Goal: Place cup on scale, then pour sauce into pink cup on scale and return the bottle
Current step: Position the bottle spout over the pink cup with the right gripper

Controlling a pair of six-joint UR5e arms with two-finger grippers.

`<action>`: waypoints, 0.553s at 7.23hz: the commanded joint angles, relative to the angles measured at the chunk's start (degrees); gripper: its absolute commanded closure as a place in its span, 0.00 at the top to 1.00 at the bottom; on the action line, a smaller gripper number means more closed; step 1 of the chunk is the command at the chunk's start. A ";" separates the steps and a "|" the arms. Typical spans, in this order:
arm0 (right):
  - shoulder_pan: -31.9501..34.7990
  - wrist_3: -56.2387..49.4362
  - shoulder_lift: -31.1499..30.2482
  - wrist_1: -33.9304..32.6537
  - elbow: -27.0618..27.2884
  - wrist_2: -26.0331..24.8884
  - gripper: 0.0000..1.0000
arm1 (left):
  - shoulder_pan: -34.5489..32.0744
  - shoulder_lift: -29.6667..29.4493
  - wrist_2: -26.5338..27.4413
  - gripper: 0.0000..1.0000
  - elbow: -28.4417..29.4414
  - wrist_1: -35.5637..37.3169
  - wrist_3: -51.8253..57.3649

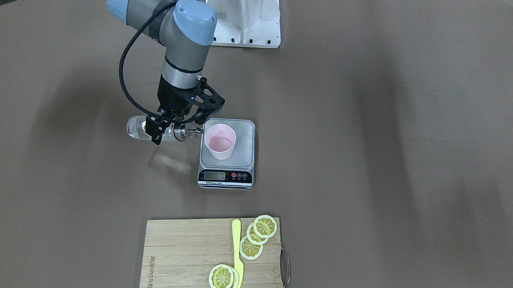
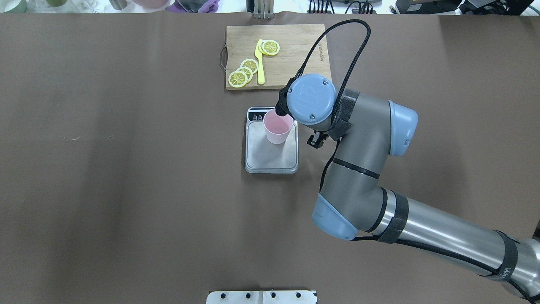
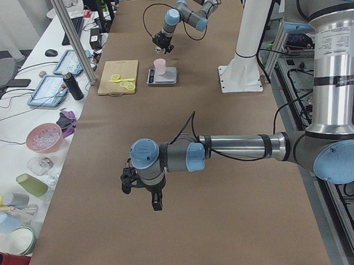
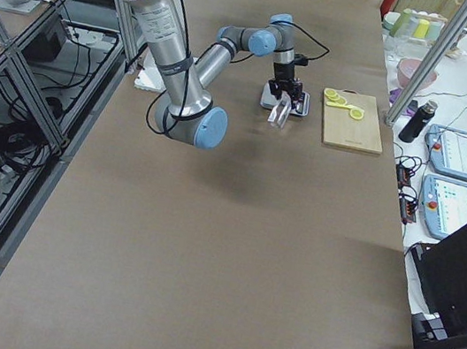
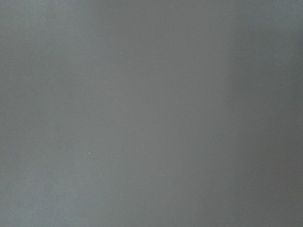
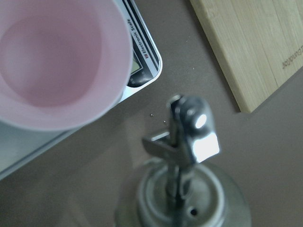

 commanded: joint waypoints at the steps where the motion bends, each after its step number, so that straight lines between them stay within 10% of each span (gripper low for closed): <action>1: -0.28 0.08 1.99 -1.77 -2.22 -1.32 0.12 | -0.15 -0.03 0.09 1.00 0.04 0.25 0.67; 4: -1.16 0.17 3.06 -5.37 -2.33 -2.56 0.12 | -0.15 -0.03 -0.08 1.00 0.04 0.08 0.67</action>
